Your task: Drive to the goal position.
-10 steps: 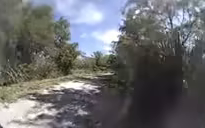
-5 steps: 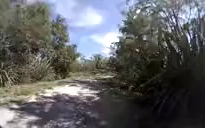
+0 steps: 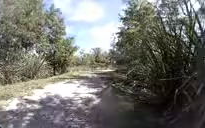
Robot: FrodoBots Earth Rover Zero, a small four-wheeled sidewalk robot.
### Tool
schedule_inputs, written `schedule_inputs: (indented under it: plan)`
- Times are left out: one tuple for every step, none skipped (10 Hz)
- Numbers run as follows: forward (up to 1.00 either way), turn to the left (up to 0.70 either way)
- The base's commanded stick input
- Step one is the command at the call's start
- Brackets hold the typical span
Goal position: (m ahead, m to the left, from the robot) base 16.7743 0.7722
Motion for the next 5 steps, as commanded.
schedule_inputs:
  plan:
    - [0.64, 0.0]
    - [0.66, 0.0]
    - [0.68, 0.02]
    - [0.72, 0.31]
    - [0.75, 0.37]
